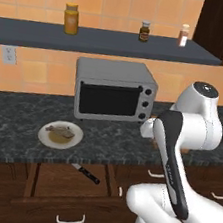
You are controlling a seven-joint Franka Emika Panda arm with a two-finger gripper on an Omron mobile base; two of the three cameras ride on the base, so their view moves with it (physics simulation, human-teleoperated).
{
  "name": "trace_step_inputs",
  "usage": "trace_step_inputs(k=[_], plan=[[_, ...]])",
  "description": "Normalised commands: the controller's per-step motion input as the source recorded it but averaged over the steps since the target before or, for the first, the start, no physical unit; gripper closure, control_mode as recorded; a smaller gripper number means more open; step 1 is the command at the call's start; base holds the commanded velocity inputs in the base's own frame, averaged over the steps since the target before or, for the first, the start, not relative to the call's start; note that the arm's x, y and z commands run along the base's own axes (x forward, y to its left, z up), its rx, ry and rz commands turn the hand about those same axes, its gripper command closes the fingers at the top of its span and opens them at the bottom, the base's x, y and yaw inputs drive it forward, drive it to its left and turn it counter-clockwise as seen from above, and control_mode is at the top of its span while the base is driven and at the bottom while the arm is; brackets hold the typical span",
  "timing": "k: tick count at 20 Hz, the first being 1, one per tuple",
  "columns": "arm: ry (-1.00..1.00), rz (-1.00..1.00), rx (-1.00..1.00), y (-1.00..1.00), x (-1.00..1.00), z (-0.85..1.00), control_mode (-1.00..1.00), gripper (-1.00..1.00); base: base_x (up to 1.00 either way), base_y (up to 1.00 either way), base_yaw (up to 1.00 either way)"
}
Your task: Pick up the knife from the drawer and place it on the cutting board. Then place the meat from the plate to the cutting board.
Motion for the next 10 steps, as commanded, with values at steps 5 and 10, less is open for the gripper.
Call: trace_step_inputs(k=[5,10], plan=[[0.00,0.00,0.00,0.00,0.00,0.00,1.00,-1.00,-0.03,-0.77,0.19],[0.00,0.00,0.00,0.00,0.00,0.00,1.00,-1.00,0.36,-0.07,0.10]])
